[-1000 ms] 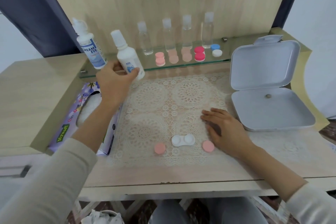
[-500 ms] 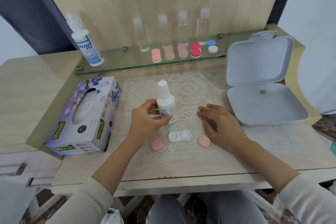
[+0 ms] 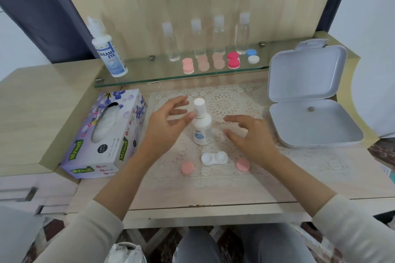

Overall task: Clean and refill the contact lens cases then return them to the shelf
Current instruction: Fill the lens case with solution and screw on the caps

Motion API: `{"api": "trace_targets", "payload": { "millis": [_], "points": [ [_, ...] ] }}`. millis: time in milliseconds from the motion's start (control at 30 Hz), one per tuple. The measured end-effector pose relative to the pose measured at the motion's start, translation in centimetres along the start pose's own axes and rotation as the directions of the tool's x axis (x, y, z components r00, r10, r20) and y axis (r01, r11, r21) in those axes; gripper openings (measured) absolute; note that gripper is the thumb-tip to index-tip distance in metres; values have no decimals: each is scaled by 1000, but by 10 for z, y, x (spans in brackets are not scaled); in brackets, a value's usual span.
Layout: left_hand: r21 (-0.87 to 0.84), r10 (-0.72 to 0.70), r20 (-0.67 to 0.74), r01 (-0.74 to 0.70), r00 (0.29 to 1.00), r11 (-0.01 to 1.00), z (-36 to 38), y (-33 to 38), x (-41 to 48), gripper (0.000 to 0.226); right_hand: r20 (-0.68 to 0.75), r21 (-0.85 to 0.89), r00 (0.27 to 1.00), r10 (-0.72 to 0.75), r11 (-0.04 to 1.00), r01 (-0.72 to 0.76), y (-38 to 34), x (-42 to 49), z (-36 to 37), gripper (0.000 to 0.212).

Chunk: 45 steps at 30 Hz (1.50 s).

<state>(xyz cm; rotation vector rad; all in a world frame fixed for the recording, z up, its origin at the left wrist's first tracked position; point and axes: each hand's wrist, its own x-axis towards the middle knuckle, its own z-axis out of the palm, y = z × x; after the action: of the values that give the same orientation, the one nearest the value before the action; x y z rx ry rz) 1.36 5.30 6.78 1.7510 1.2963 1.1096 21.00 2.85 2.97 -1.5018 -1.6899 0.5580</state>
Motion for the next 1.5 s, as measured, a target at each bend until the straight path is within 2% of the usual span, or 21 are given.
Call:
{"api": "trace_targets", "payload": {
  "millis": [133, 267, 367, 467, 533, 600, 667, 733, 800, 867, 1000, 1067, 1133, 1200, 1267, 1333, 1400, 1500],
  "points": [
    [2, 122, 125, -123, 985, 992, -9, 21, 11, 41, 131, 255, 989, 70, 962, -102, -27, 12, 19, 53],
    [70, 215, 208, -234, 954, 970, -12, 30, 19, 40, 73, 331, 995, 69, 939, -89, -35, 14, 33, 50],
    [112, 179, 209, -206, 961, 972, -12, 28, 23, 28, 56, 351, 995, 77, 932, -92, -34, 12, 35, 49],
    [206, 188, 130, -212, 973, 955, -9, 26, 25, 13, 58, 360, 996, 66, 929, -83, -35, 10, 36, 49],
    [220, 182, 117, -204, 976, 954, -8, 27, 25, 19, 51, 355, 996, 71, 931, -84, -35, 11, 36, 51],
    [121, 156, 195, -181, 968, 976, -11, 29, 24, 23, 51, 350, 996, 77, 933, -89, -33, 12, 36, 51],
    [74, 162, 276, -188, 948, 979, -16, 30, 22, 35, 61, 342, 996, 72, 936, -88, -32, 12, 36, 51],
    [117, 183, 235, -214, 955, 970, -19, 26, 21, 42, 65, 337, 996, 59, 938, -78, -31, 12, 36, 51],
    [168, 194, 127, -214, 973, 962, -20, 24, 22, 34, 60, 334, 997, 54, 940, -71, -30, 11, 37, 52],
    [193, 188, 98, -204, 977, 960, -21, 24, 23, 32, 59, 327, 996, 60, 942, -76, -29, 12, 37, 53],
    [155, 212, 303, -268, 929, 951, -24, 28, 25, 51, 62, 330, 996, 56, 941, -74, -29, 12, 37, 53],
    [235, 240, 337, -328, 911, 915, -22, 29, 29, 45, 68, 342, 996, 55, 937, -75, -29, 12, 37, 52],
    [342, 227, 310, -331, 923, 879, -19, 32, 31, 29, 72, 348, 996, 56, 934, -78, -30, 12, 38, 51],
    [384, 237, 218, -306, 947, 871, -15, 35, 32, 19, 67, 345, 996, 61, 935, -81, -30, 11, 39, 50],
    [338, 264, 81, -276, 961, 900, -13, 37, 32, 22, 62, 335, 996, 63, 939, -81, -30, 10, 40, 51],
    [250, 233, -24, -220, 972, 943, -15, 39, 30, 16, 68, 330, 995, 73, 939, -92, -30, 10, 40, 55],
    [189, 164, -89, -145, 982, 971, -18, 37, 25, 11, 79, 332, 993, 86, 937, -108, -29, 8, 40, 58],
    [159, 71, -135, -49, 988, 986, -23, 22, 9, 16, 63, 343, 995, 83, 934, -99, -27, 6, 40, 53]
  ]
}}
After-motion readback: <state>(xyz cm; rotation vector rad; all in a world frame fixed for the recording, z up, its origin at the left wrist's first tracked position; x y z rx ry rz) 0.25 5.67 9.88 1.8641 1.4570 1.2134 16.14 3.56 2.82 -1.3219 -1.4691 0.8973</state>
